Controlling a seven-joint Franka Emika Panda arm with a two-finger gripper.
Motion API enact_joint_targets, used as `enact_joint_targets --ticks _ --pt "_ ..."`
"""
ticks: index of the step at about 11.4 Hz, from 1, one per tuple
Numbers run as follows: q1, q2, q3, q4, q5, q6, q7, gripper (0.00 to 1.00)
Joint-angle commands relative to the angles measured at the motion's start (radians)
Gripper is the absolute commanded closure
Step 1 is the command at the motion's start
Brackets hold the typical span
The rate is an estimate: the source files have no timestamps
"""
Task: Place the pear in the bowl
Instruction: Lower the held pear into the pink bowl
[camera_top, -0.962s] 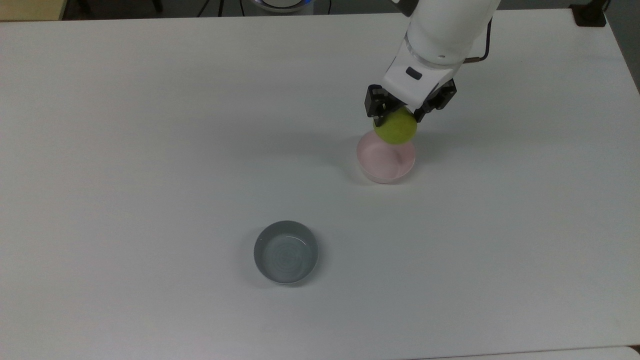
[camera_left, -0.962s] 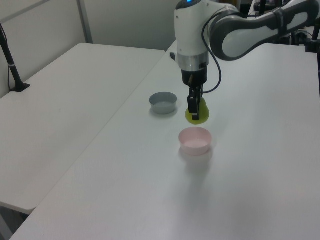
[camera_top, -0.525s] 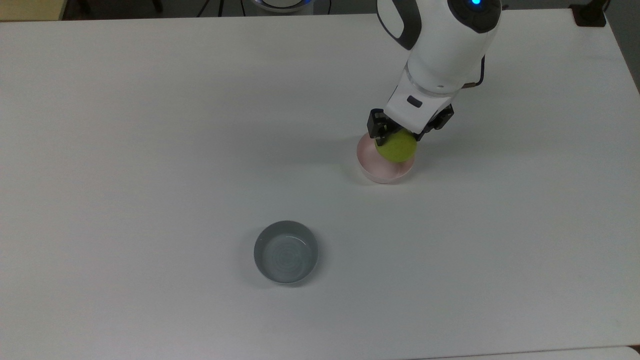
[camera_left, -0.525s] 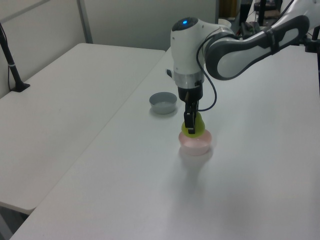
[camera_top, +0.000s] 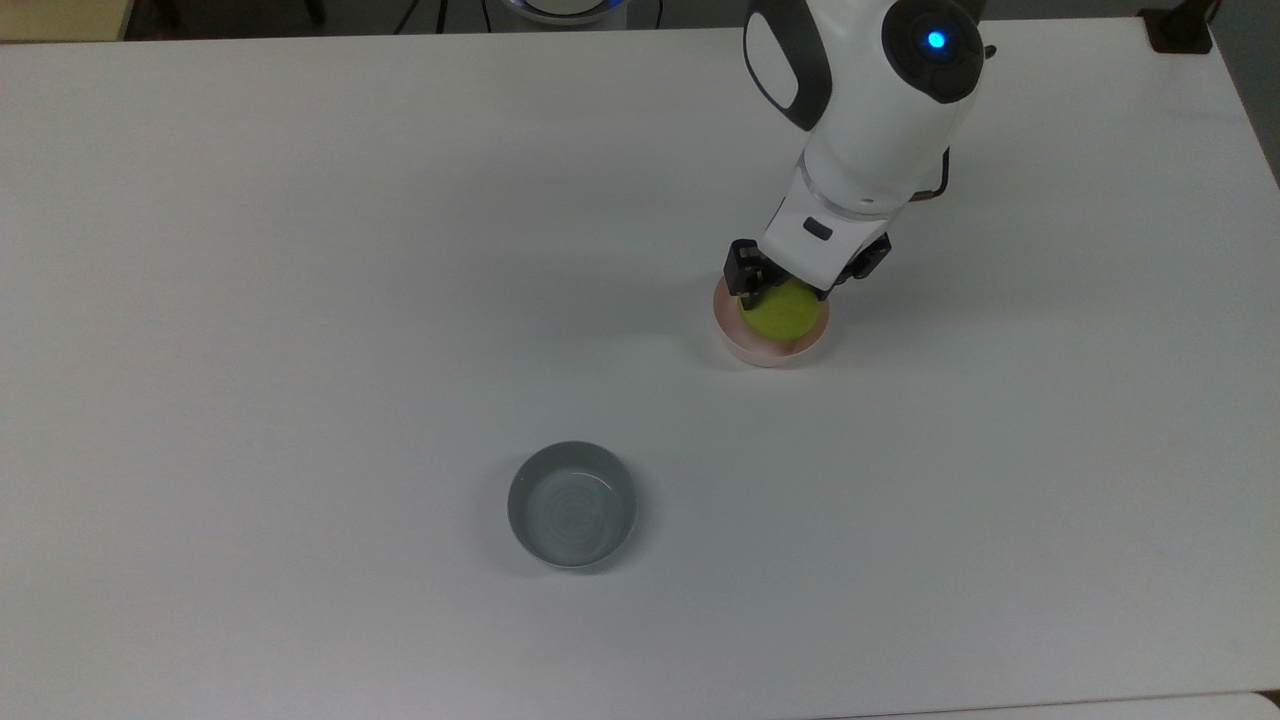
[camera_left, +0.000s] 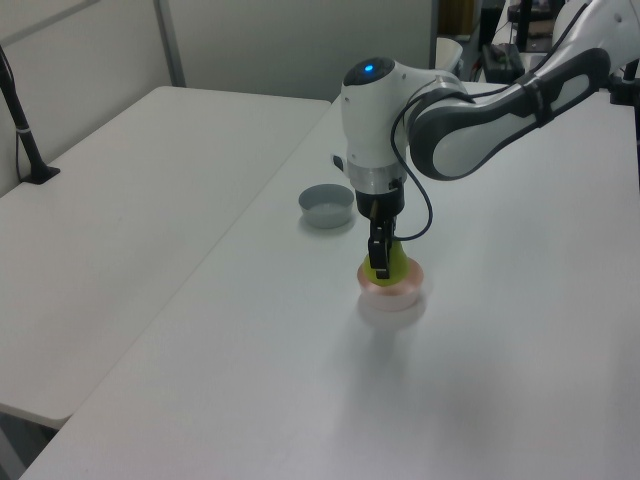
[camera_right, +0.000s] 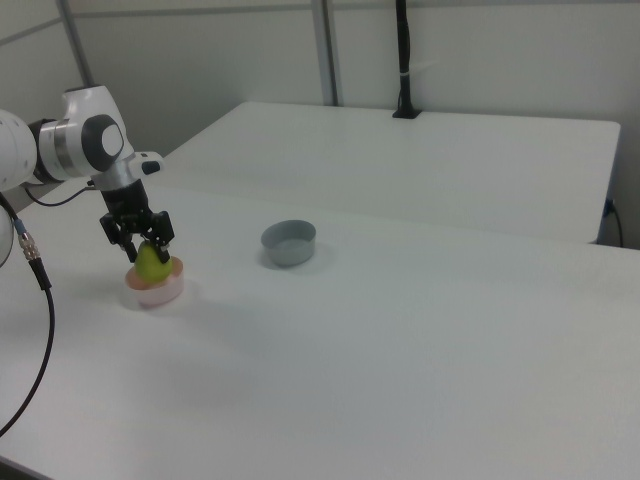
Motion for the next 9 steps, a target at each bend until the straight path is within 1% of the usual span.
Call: enact_joint_targets --ticks 1,2,3,4,9 --pt "0.005 -0.007 -0.008 -0.027 -0.020 0.045 0.016 0.45" --pt "0.003 -0.007 -0.008 -0.027 -0.018 0.045 0.016 0.30" --pt "0.000 -0.007 -0.008 -0.027 -0.017 0.045 0.018 0.04" --pt "-0.001 -0.007 -0.008 -0.027 -0.017 0.044 0.018 0.00" --pt "-0.001 -0.013 -0.008 -0.024 -0.017 0.033 0.019 0.00"
